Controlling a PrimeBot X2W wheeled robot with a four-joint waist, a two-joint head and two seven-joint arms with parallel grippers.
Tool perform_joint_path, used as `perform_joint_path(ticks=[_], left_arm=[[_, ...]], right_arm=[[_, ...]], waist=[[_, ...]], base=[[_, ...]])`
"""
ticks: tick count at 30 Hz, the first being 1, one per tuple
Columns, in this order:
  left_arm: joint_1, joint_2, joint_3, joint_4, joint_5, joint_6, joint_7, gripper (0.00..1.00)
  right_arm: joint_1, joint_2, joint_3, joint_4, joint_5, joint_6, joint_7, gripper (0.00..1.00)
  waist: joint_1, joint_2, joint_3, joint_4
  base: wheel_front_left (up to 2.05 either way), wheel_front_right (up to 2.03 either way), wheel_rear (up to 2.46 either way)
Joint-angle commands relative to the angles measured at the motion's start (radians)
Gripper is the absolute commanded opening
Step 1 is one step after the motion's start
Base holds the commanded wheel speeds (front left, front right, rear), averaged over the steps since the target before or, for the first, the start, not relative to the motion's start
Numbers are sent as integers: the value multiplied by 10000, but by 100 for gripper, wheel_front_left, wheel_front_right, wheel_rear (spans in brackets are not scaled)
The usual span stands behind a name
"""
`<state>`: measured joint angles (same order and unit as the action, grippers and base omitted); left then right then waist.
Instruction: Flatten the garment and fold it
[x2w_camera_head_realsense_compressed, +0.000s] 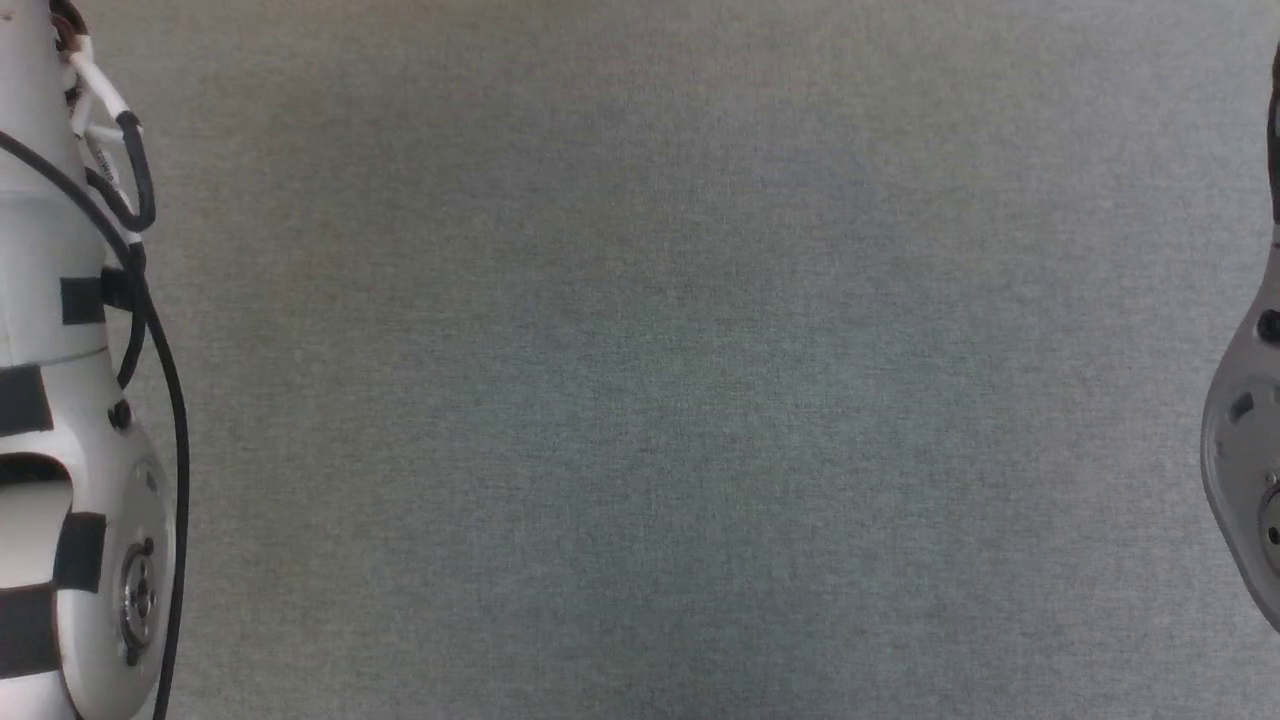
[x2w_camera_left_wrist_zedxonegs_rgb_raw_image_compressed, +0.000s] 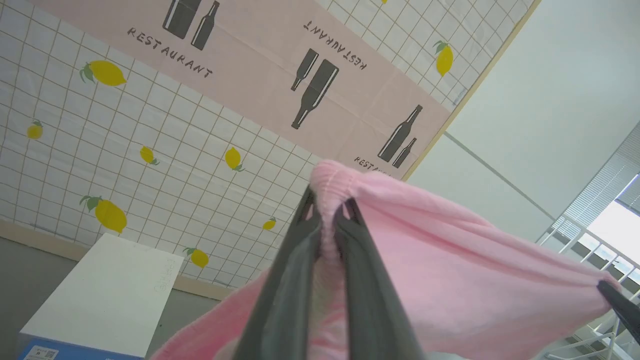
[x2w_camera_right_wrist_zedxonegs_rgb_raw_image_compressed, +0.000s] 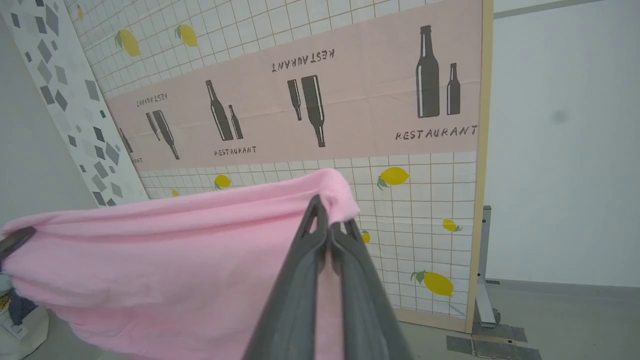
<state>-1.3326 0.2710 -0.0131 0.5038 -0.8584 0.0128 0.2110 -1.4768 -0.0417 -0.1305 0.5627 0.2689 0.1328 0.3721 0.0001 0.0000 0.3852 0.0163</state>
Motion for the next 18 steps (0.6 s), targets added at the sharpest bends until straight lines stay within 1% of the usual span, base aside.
perform_joint_path(ticks=[1, 5, 9, 11, 13, 15, 16, 18], left_arm=[[30, 143, 67, 202, 84, -161, -260, 0], [809, 36, -98, 722, 82, -776, -712, 0], [2076, -22, -452, 863, 138, -1227, -1219, 0], [2798, -99, -578, 736, 33, -1332, -1501, 0], [3585, -57, -909, 482, 49, -1396, -1662, 0], [4449, -176, -871, 99, -340, -1419, -1996, 0], [4987, -38, -1137, -217, -218, -1424, -2105, 0], [6043, -15, -1403, -771, -349, -1428, -2343, 0]], right_arm=[[-12, -86, 6, 129, 121, -21, -178, 0], [707, -86, 521, 267, 546, -21, -379, 0], [2119, -86, 941, -91, 1143, -21, -512, 0], [3031, -86, 1033, -505, 1573, -21, -543, 0], [4073, -130, 1202, -1111, 1927, -21, -498, 0], [5257, -215, 1336, -1862, 2322, -21, -492, 0], [5965, -281, 1411, -2299, 2507, -21, -487, 0], [7274, -605, 1692, -3103, 2589, -21, -438, 0]], waist=[[-1, 0, 190, -48], [-1, 0, 267, -36], [-1, 0, 171, -34], [-1, 0, 36, -8], [-1, 0, -117, 12], [-1, 0, -360, 28], [-1, 0, -510, 27], [-1, 0, -817, 73]], base=[[0, 0, 0], [0, 0, 0], [0, 0, 0], [0, 0, 0], [0, 0, 0], [0, 0, 0], [0, 0, 0], [0, 0, 0]])
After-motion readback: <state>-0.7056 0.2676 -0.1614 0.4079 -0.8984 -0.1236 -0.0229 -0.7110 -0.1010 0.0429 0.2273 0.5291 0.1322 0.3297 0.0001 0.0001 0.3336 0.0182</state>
